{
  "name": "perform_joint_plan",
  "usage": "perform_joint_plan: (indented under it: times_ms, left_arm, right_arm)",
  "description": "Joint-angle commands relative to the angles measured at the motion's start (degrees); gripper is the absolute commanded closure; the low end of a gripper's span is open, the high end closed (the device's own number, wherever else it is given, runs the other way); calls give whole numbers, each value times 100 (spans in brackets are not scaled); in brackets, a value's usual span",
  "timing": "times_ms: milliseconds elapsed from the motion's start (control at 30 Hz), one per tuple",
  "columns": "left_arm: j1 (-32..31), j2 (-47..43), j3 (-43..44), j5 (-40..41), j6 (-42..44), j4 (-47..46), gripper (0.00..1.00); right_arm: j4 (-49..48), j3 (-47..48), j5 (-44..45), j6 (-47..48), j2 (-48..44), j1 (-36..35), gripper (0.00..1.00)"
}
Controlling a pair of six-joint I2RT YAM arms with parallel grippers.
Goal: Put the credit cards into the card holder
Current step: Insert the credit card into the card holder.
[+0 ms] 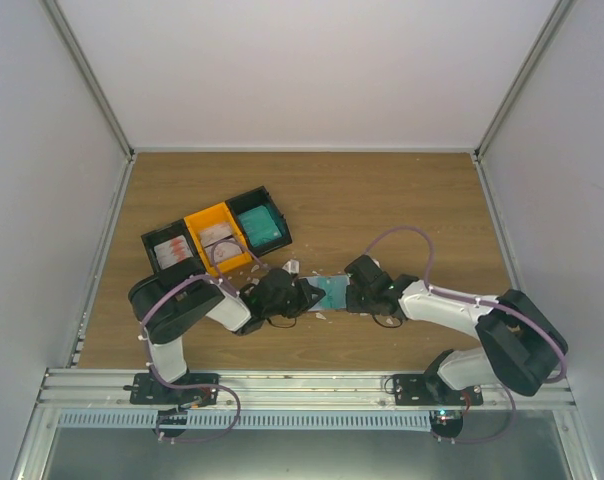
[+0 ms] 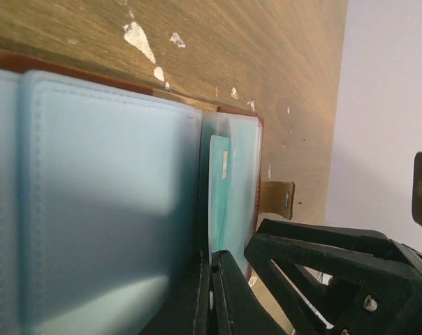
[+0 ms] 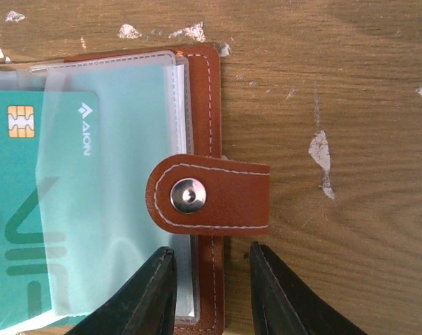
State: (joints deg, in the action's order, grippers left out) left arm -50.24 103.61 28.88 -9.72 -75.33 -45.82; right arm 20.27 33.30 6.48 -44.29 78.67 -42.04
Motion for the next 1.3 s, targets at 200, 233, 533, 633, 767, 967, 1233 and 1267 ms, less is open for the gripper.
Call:
perform_joint_plan:
  times_ms: [200,233,533,633,767,967,1233,1267]
  left_arm:
    - [-87,262,159,318,218,-114,100]
    - [-91,271,168,342,234,-111,100]
    - [-131,312,229,534,324,-67,100]
    - [-165,302,224,669,359,-54,100]
    - [-219,227,197,919,368,18,100]
    - [-438,335,368,1042,423,43,100]
    - [-469,500,503,707,385,6,100]
    - [-462,536,537,657,414,-11,100]
  right_arm:
    - [174,-296,-443,-142,-184,-5,62]
    - [170,-310,-460,-148,-211,-2,60]
    - [-2,-412,-688,-132,-277,20,56]
    - [-49,-421,-792,-113,-257,34,56]
    - [-84,-423,-824,-115,-226,33,56]
    - [-162,-438,-898,-88,-154,39,56]
    - [-252,-447,-954,-93,-177,45,56]
    - [-258,-439,-950,-89,-177,44,56]
